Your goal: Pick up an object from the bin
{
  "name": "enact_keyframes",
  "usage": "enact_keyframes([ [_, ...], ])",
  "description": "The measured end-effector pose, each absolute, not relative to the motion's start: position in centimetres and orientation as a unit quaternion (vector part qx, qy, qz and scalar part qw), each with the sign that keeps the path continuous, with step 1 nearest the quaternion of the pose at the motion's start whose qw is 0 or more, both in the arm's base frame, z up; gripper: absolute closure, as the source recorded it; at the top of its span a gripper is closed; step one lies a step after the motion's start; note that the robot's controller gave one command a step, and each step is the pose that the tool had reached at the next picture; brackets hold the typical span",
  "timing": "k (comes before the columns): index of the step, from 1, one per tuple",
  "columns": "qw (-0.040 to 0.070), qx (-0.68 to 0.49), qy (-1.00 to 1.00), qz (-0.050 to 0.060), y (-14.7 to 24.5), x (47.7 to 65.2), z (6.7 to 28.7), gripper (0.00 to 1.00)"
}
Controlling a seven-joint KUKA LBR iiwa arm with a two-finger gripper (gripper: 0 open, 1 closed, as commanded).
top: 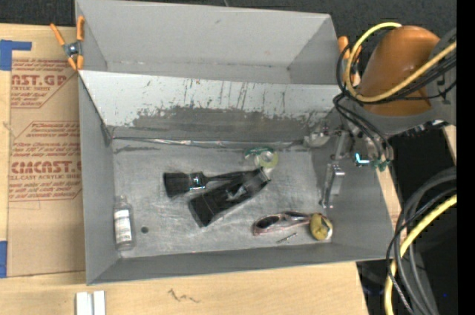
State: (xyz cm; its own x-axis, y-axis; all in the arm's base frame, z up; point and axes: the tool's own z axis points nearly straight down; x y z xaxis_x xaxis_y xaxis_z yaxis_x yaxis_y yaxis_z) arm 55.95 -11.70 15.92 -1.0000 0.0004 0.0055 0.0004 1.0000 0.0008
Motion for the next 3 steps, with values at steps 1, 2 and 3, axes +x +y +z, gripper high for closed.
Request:
enact_keyframes([
  [1,-0.001,0.000,-1.000,0.000,-11.7,56.1,16.3,0.00],
  [2,-0.005,0.099,-0.995,0.002,-8.3,57.6,12.4,0.00],
  [3,0.000,0.210,-0.978,0.000,-5.4,57.1,12.7,0.00],
])
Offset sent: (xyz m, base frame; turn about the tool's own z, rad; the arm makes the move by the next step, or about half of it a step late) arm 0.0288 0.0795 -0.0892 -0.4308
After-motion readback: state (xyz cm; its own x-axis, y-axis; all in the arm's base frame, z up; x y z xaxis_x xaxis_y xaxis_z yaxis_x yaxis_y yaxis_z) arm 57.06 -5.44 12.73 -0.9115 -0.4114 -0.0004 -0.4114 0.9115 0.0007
